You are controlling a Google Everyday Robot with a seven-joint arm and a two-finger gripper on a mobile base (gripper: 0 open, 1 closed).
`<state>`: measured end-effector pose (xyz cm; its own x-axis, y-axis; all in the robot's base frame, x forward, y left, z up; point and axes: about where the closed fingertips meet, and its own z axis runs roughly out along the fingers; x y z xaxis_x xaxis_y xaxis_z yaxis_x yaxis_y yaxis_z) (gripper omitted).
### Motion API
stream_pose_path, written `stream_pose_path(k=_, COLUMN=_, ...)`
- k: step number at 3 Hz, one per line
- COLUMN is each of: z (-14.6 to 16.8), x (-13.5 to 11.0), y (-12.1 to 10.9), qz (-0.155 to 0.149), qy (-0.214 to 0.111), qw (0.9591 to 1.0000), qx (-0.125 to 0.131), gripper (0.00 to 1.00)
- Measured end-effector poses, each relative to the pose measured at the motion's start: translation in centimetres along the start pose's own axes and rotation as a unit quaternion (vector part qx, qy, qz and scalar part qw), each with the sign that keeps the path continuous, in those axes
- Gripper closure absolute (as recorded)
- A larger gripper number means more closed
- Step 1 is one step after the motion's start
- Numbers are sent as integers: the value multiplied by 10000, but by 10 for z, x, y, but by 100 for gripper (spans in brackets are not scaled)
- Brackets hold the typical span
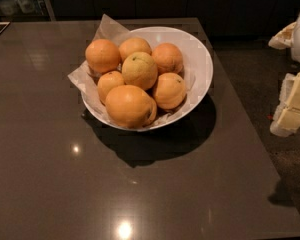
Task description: Pick orange from white bowl
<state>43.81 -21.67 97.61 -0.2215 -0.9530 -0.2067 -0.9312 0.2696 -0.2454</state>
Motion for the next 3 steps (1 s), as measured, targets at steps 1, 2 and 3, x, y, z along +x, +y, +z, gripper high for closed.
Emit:
stream_pose_path(k=1, z=0, x=0, y=0, qz=0, qy=0, qw=10000, qx=0, gripper=0)
stream_pose_path(k=2, z=-20, x=-50, y=0, qz=-227, qy=82, qw=9996, qx=137, gripper=0)
stream_pose_path(k=3, z=-21, x=-50, y=-1, qz=-230, qy=72, qw=9996, qx=159, gripper=0)
